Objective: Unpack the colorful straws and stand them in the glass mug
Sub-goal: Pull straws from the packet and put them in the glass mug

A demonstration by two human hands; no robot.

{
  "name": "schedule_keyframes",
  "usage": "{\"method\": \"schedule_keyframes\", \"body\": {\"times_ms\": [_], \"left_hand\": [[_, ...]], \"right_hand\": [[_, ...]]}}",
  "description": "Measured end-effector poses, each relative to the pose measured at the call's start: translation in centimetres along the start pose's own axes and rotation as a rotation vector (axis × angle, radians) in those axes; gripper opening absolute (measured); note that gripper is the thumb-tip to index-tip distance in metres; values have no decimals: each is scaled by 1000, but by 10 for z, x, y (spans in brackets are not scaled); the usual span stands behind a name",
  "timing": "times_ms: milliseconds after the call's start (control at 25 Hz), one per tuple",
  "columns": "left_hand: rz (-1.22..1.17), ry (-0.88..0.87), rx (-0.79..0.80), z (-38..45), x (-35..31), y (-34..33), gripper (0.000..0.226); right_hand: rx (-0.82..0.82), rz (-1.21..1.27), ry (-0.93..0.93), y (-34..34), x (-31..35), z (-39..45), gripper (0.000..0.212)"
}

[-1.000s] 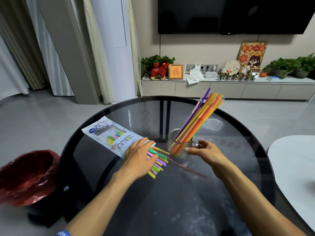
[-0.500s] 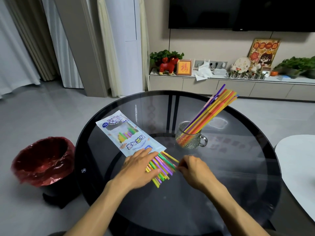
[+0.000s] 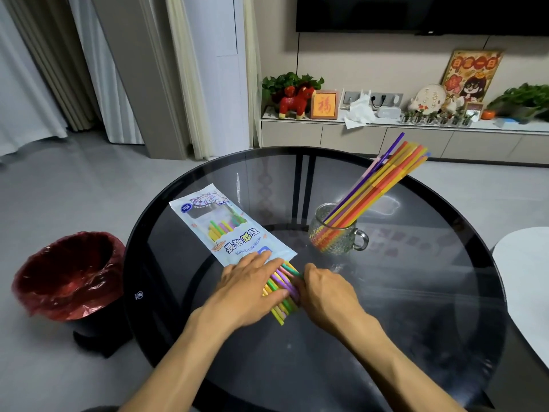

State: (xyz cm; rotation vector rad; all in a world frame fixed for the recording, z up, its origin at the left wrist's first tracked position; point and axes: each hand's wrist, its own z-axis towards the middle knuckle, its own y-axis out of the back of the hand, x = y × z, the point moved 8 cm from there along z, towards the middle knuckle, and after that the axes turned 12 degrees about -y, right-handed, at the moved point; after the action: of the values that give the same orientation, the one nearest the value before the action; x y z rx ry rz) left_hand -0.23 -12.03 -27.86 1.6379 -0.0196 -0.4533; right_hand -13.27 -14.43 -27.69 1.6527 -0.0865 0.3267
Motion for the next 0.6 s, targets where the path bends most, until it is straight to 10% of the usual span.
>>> {"method": "schedule_keyframes", "body": {"times_ms": [600], "left_hand": [[-24,-39,-45,-1,-11,-2,68]], "right_hand": [[-58,-255,14,4,6,-10,21]]}}
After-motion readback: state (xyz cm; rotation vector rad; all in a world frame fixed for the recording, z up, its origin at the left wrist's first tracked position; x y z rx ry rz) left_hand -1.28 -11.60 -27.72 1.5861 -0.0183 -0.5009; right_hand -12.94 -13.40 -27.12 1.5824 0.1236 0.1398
